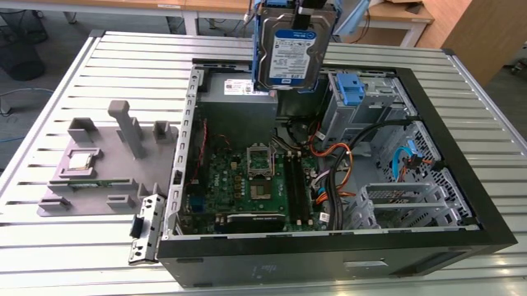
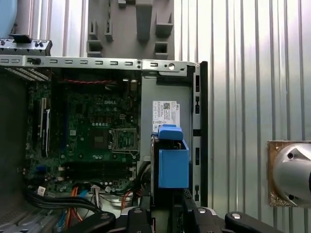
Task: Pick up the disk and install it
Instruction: 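Pick up the disk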
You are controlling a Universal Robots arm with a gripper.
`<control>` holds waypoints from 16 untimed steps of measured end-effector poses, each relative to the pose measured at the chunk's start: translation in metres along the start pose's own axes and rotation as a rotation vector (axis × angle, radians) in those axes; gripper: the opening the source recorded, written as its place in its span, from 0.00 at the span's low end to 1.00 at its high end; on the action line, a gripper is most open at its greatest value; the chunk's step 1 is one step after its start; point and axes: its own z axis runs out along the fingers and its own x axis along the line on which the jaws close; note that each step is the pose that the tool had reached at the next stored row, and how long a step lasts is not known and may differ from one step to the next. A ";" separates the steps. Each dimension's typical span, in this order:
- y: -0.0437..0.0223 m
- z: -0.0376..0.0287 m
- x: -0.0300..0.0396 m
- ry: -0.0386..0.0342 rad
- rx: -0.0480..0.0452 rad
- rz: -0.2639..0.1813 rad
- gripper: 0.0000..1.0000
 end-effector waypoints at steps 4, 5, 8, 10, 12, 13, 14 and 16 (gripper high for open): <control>-0.0030 0.0014 0.0079 -0.0002 0.0000 0.001 0.35; -0.0036 0.0017 0.0099 -0.0001 -0.0001 0.001 0.35; -0.0055 0.0023 0.0157 -0.0002 -0.0002 0.001 0.35; -0.0065 0.0026 0.0197 -0.0003 -0.0004 0.002 0.35; -0.0073 0.0027 0.0237 -0.0004 -0.0006 0.002 0.35; -0.0076 0.0027 0.0258 -0.0006 -0.0007 0.002 0.35; -0.0080 0.0027 0.0279 -0.0007 -0.0009 0.003 0.35; -0.0086 0.0027 0.0322 -0.0008 -0.0011 0.003 0.35</control>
